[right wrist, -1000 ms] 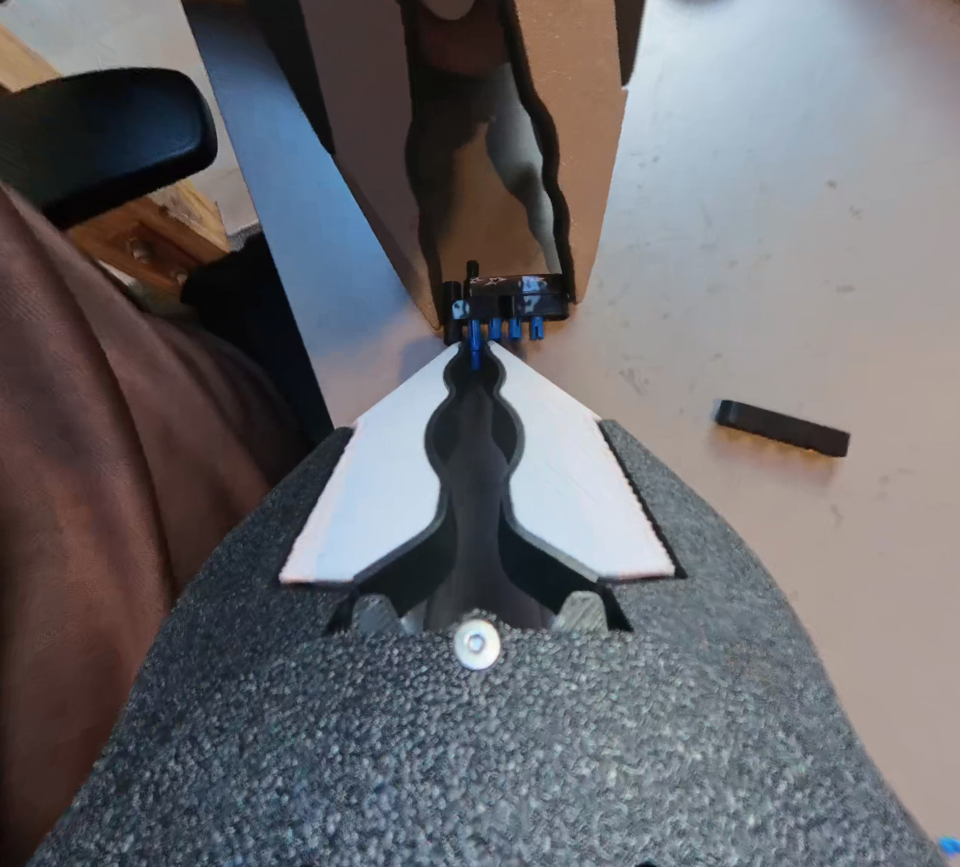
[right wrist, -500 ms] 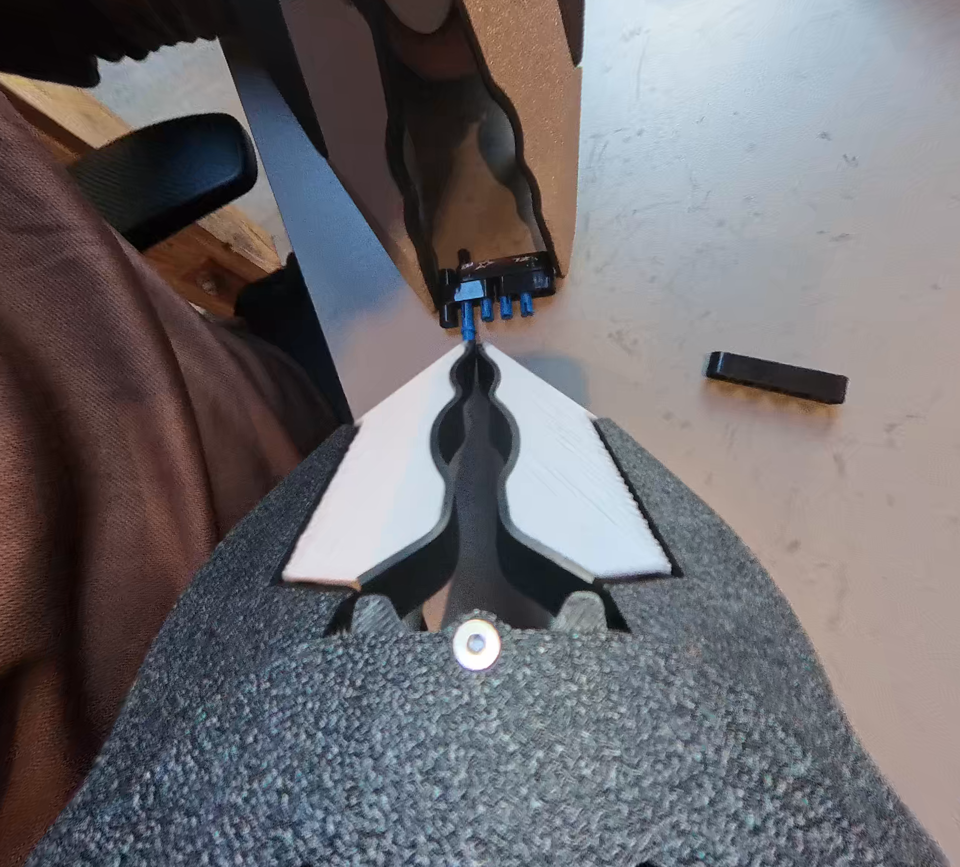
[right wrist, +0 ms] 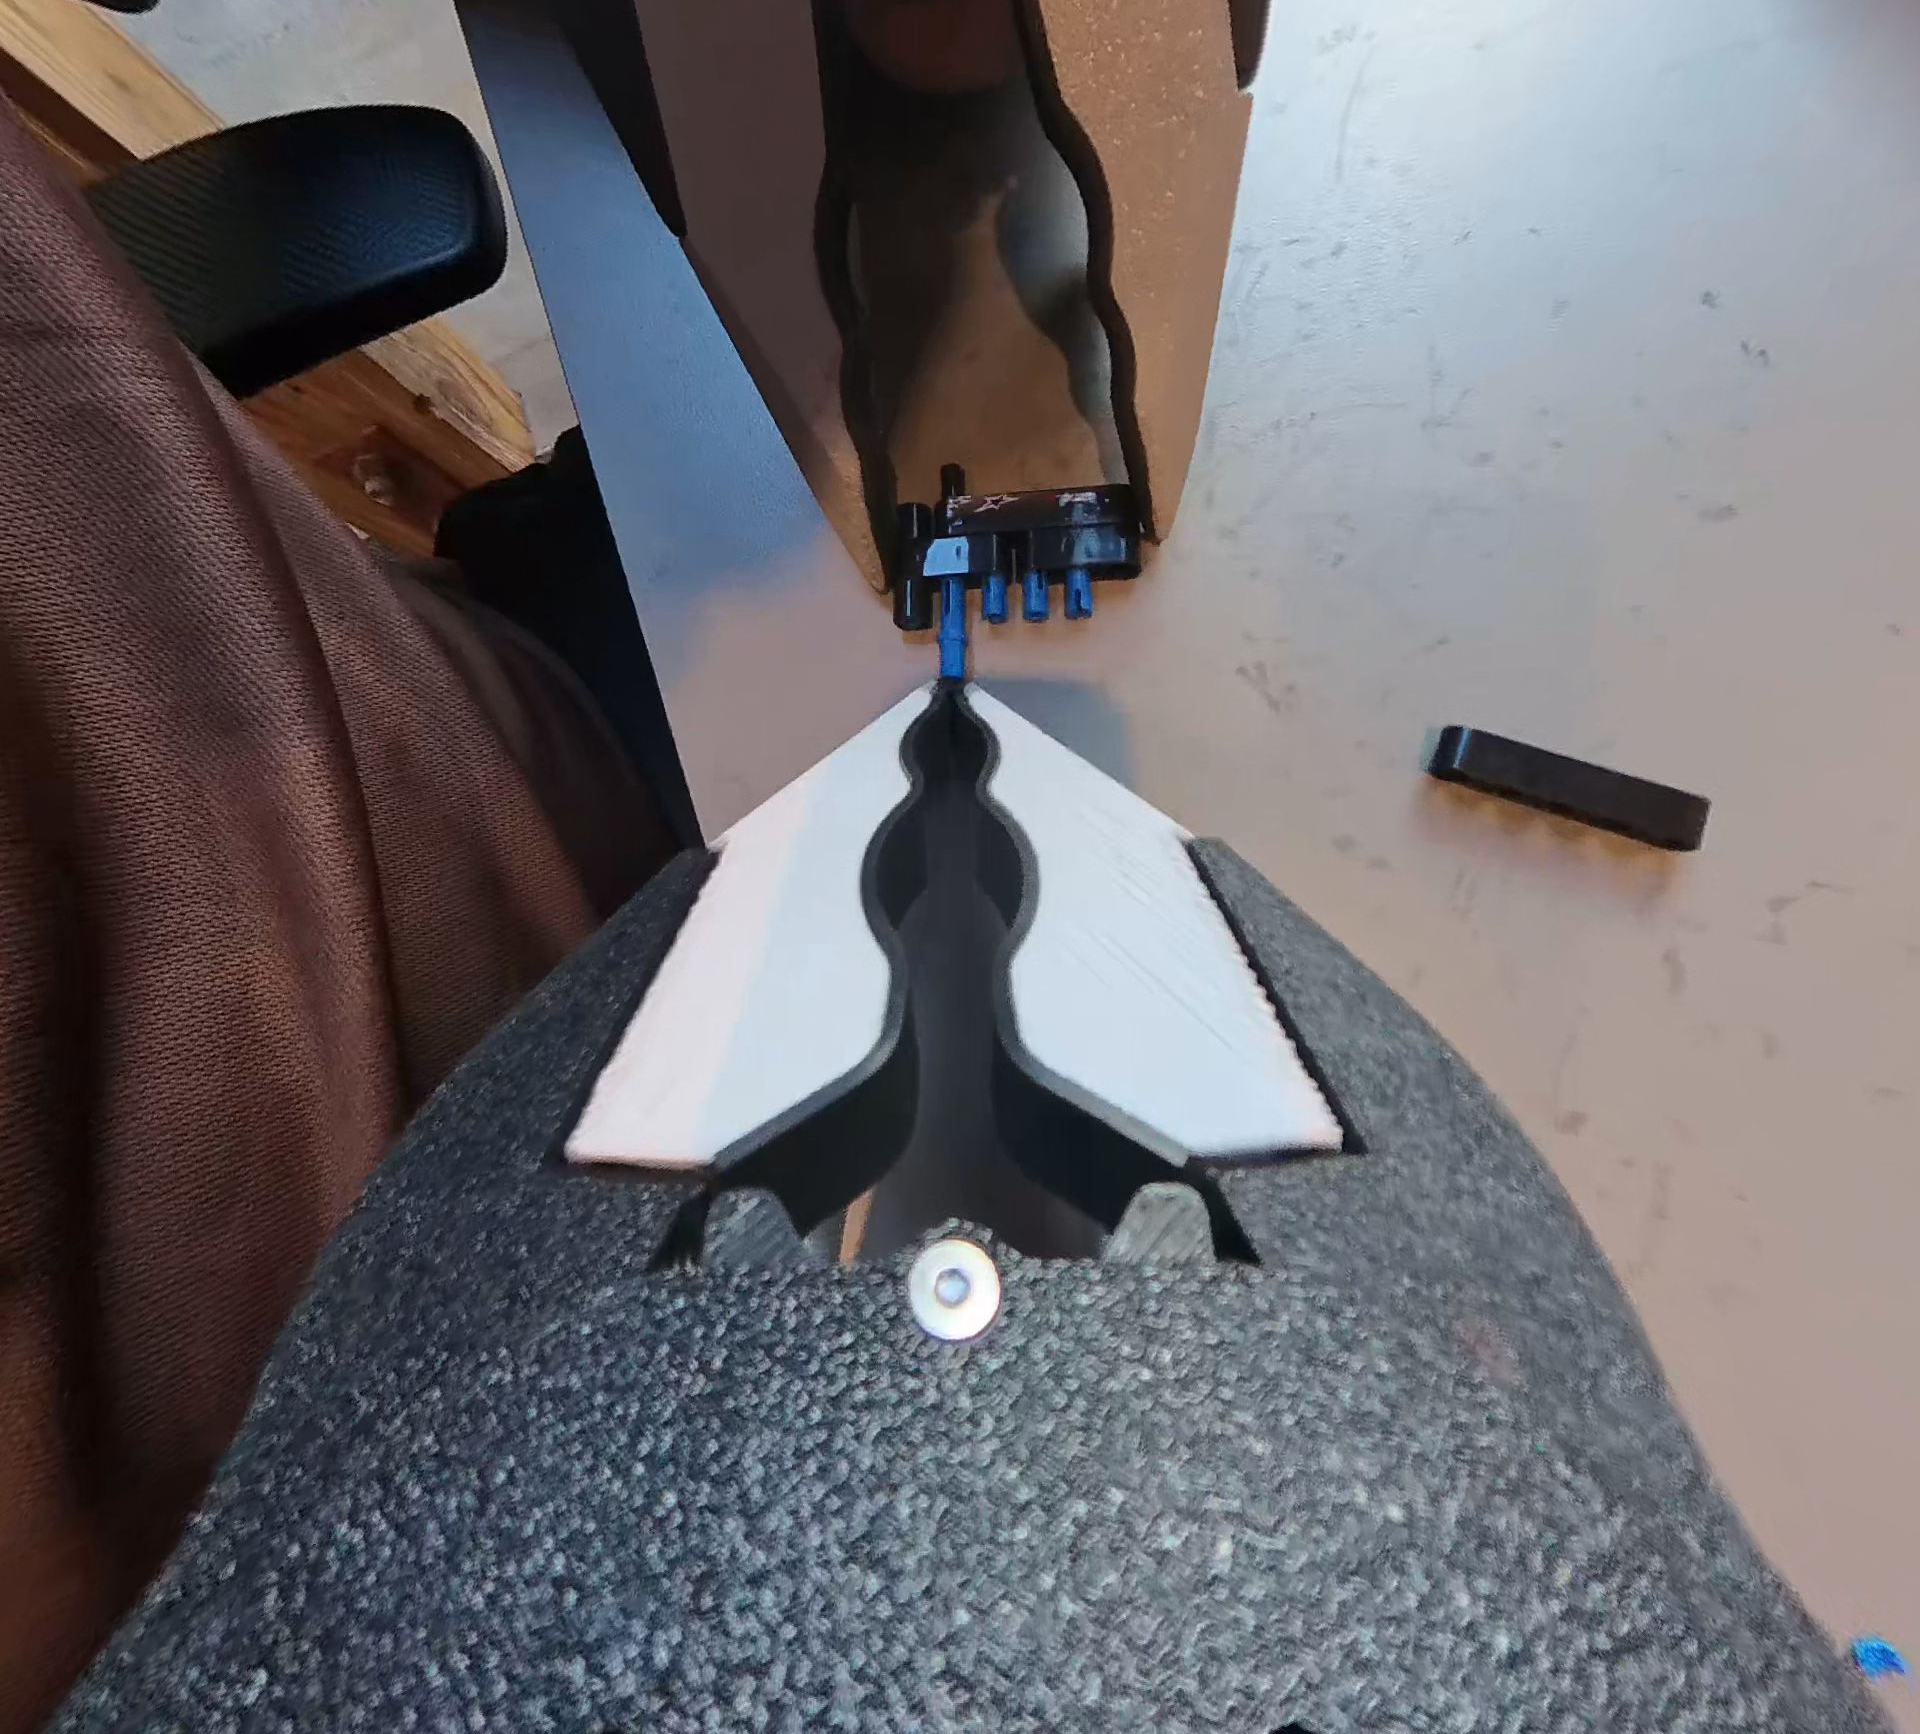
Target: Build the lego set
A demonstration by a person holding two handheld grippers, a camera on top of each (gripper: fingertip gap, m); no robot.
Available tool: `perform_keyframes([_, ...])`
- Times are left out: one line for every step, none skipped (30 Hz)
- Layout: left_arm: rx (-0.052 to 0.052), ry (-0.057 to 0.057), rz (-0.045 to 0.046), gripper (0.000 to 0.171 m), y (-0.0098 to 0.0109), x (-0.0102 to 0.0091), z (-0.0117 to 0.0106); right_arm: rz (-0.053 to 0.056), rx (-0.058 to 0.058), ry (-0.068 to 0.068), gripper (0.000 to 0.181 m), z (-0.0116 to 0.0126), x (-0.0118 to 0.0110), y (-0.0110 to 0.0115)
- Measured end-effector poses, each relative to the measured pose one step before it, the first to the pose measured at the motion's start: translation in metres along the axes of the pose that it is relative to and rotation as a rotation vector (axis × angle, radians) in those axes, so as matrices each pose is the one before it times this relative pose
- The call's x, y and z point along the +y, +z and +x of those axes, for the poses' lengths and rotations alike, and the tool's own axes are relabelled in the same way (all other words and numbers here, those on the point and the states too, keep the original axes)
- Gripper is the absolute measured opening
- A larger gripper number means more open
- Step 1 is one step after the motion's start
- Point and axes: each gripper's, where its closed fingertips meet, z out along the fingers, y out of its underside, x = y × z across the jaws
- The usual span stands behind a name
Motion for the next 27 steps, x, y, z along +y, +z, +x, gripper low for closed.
perform_keyframes([-0.0012,-0.0015,-0.00039,0.046,0.00006,-0.00017,-0.00009,-0.004,0.0038,-0.0133,0.0,-0.00013,-0.00026,0.00081])
perform_keyframes([-0.0011,-0.0006,-0.00012,0.046,-0.00001,0.00002,-0.00012,-0.0029,0.003,-0.0103,0.0,0.00004,-0.00005,0.00021])
perform_keyframes([-0.0033,-0.0013,-0.00014,0.046,0.00014,-0.00013,-0.00007,0.0001,0.0012,-0.0016,0.0,0.00027,-0.00008,-0.00006])
perform_keyframes([-0.0037,-0.0015,-0.00033,0.046,0.00016,-0.00014,0.00001,0.0026,-0.0002,0.0046,0.0,0.0002,-0.00003,0.00001])
perform_keyframes([-0.0045,0.0015,0.00033,0.046,0.00019,-0.00022,0.00001,0.0018,0.0029,0.0033,0.0,0.00052,-0.0003,0.00024])
perform_keyframes([-0.0031,0.0006,-0.00037,0.046,0.00026,-0.00024,0.00012,0.0006,0.0051,-0.0044,0.0,0.00043,-0.00085,0.00067])
perform_keyframes([0.0003,-0.0012,-0.00003,0.046,-0.00004,0.00004,0.0,-0.0012,0.0032,-0.0119,0.0,-0.00003,-0.0008,0.00089])
perform_keyframes([0.0019,-0.0019,0.00021,0.046,-0.00001,0.0,-0.00004,-0.0016,-0.0005,-0.0095,0.0,-0.00024,-0.00065,0.00066])
perform_keyframes([0.0013,-0.0018,0.00012,0.046,0.00003,-0.00003,-0.00001,-0.0005,-0.0049,0.0006,0.0,-0.00009,-0.00029,0.00022])
perform_keyframes([-0.0004,0.001,-0.00003,0.046,-0.00003,-0.00011,0.0,0.0012,-0.0068,0.0074,0.0,-0.00001,-0.00003,0.00009])
perform_keyframes([0.0,-0.0001,0.00006,0.046,-0.00006,0.00006,-0.00003,0.0005,-0.0047,0.0063,0.0,-0.00021,-0.0002,0.00013])
perform_keyframes([-0.0004,0.0005,-0.00004,0.046,0.00004,-0.00003,0.00004,0.0,-0.0005,0.0017,0.0,0.00001,-0.00027,0.00024])
perform_keyframes([0.0005,-0.0007,-0.00001,0.046,-0.00004,0.00004,-0.00001,0.0002,0.0006,0.0011,0.0,0.00006,-0.00017,0.00015])
perform_keyframes([0.0004,-0.0007,-0.00008,0.046,-0.00004,0.00005,-0.00002,0.0003,-0.0008,0.0037,0.0,-0.0001,-0.00024,0.00016])
perform_keyframes([-0.0006,0.0,-0.00009,0.046,-0.00008,-0.00006,-0.00008,0.0004,-0.0016,0.0055,0.0,0.00003,-0.00008,0.00005])
perform_keyframes([-0.0002,-0.0015,-0.00053,0.046,0.00006,-0.00002,0.00002,0.0006,-0.0013,0.0052,0.0,-0.00003,0.0001,0.00003])
perform_keyframes([-0.0006,0.0005,-0.00004,0.046,-0.0001,-0.00004,-0.00004,0.0005,-0.0002,0.0033,0.0,0.00002,-0.00005,-0.00005])
perform_keyframes([-0.0004,0.0001,0.0,0.046,-0.00003,0.00002,0.00003,0.0004,0.0002,0.002,0.0,-0.00002,0.00009,0.0])
perform_keyframes([0.0002,-0.0013,0.0,0.046,0.00006,-0.00005,-0.00006,0.0005,-0.0008,0.0034,0.0,-0.00009,0.00002,-0.00012])
perform_keyframes([0.0013,-0.0074,0.00007,0.046,0.0,0.00001,-0.00007,0.0005,-0.0028,0.0056,0.0,0.00005,0.00027,-0.00023])
perform_keyframes([0.0021,-0.0092,0.00031,0.046,-0.00004,-0.00012,-0.00014,0.0002,-0.0051,0.0065,0.0,0.00005,0.00032,-0.00038])
perform_keyframes([0.0002,-0.0044,-0.00002,0.046,0.00011,-0.0001,-0.00003,0.0003,-0.0058,0.0065,0.0,0.00022,0.00038,-0.00053])
perform_keyframes([-0.0043,0.0026,0.00041,0.046,0.00009,-0.00025,-0.00017,0.0022,-0.004,0.0067,0.0,0.00056,0.00011,-0.00074])
perform_keyframes([-0.0047,0.0022,0.00134,0.046,-0.00011,-0.00027,-0.00008,0.0058,0.001,0.0065,0.001,0.00102,-0.00033,-0.00093])
perform_keyframes([-0.0038,0.0001,0.00068,0.046,-0.00004,-0.00029,-0.00019,0.0103,0.0029,0.0031,0.003,0.00081,-0.00091,-0.00121])
perform_keyframes([-0.004,-0.0005,-0.00004,0.046,-0.00009,-0.00019,-0.00016,0.0119,0.0048,0.0029,0.003,0.00094,-0.0011,-0.00157])
perform_keyframes([-0.0041,-0.0002,-0.00017,0.047,-0.00013,-0.00014,-0.00012,0.0091,0.009,0.0059,0.005,0.00135,-0.00058,-0.00134])
